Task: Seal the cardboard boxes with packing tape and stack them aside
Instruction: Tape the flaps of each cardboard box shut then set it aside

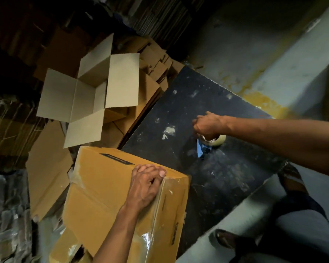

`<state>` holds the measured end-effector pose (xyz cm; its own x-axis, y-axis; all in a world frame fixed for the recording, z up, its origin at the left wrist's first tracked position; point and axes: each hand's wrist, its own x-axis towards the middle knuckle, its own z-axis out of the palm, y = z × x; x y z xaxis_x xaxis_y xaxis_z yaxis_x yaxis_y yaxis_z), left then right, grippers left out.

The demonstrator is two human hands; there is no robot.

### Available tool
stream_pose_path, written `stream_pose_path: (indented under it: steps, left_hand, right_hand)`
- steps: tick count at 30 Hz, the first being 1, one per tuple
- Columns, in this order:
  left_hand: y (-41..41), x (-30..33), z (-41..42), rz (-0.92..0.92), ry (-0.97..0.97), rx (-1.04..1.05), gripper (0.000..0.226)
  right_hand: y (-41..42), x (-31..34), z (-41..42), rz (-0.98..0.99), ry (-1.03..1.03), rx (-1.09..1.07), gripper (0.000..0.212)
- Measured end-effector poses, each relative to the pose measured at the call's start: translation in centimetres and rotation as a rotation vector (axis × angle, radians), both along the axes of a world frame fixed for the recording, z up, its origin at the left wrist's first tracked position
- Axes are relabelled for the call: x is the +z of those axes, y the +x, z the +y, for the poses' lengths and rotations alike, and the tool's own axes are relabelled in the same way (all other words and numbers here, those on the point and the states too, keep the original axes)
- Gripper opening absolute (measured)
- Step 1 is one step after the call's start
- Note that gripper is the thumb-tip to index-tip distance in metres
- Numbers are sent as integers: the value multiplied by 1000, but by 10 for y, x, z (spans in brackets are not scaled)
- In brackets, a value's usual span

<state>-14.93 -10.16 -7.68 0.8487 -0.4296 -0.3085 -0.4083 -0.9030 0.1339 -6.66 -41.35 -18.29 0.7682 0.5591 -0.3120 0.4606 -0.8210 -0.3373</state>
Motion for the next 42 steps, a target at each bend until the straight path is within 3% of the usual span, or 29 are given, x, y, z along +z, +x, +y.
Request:
stream_pose_path:
  steps: [3, 7, 10, 13, 22, 27, 33, 37, 42]
  left_hand:
    - [2, -12, 5, -66, -8, -77, 57]
    - [1, -20, 12, -130, -55, -125, 70]
    - [1, -29, 16, -176, -72, -126, 71]
    - [3, -36, 19, -200, -78, -123, 68]
    - [4, -44, 22, -234, -115, -141, 71]
    - [3, -43, 22, -241, -122, -147, 78]
    - [7, -47, 21, -248, -117, -113, 73]
    - [4, -44, 20, -242, -108, -117, 72]
    - [5, -44, 21, -239, -102, -98, 76]
  right_hand:
    - [-43, 2, 20, 49, 416, -254, 56]
    - [-135, -2, 83, 245, 878, -519, 70]
    - [-185, -5, 142, 297, 1141, -689, 83]
    - [-202, -10, 190, 213, 1290, -831, 91]
    - [-225, -20, 268, -171, 1110, -958, 108]
    - [-254, -23, 280, -210, 1162, -896, 104]
    - [-223, -17, 248, -142, 1241, -1100, 95]
    - [-206, -18, 264, -150, 1162, -1043, 93]
    - [-243, -24, 276, -182, 1046, -988, 95]
